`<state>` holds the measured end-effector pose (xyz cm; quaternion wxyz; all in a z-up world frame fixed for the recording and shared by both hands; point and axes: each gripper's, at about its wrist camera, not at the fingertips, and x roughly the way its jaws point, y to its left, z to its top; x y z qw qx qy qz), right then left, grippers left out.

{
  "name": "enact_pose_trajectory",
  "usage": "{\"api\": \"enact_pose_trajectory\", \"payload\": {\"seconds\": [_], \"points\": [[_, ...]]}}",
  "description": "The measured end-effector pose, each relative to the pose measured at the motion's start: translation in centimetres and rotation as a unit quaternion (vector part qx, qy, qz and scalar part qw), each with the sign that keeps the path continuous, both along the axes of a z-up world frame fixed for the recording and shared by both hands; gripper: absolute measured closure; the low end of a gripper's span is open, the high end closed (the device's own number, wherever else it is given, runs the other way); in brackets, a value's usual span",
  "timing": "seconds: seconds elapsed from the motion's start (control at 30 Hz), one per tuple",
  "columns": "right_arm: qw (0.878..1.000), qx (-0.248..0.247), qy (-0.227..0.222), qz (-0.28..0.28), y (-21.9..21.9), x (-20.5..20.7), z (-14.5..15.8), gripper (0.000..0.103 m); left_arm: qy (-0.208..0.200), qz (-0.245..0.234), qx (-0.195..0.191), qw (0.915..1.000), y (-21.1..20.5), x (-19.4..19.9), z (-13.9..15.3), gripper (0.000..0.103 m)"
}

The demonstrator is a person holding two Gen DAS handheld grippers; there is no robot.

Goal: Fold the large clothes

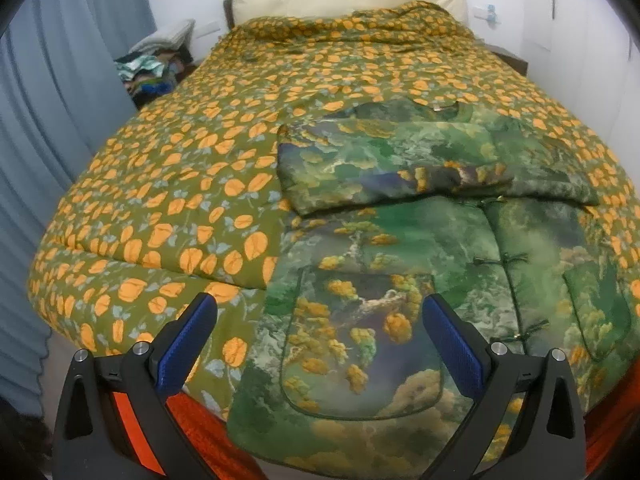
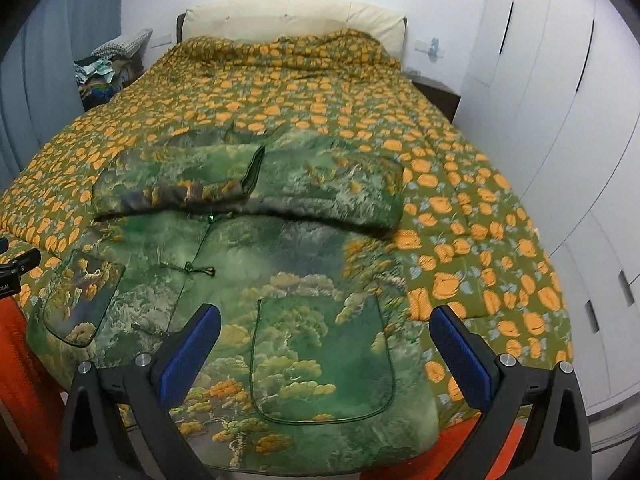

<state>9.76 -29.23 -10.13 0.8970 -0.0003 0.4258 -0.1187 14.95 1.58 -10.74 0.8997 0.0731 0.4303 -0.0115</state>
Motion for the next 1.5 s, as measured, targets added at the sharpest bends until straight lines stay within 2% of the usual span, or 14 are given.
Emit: {"api": "enact_pose_trajectory", "payload": {"seconds": [0.37,1.5], "points": [[0.999,0.027,0.028,0.001,-0.5,0.9,-2.1,0.000,0.015,0.016,0.012,0.9997,0.7,1.0,-1.2,0.000],[0.999,0.009,0.045,0.006,0.5,1.3,-3.0,0.000,0.020,0.017,0.024,0.9994,0.7,1.2,-1.9,0.000]]}}
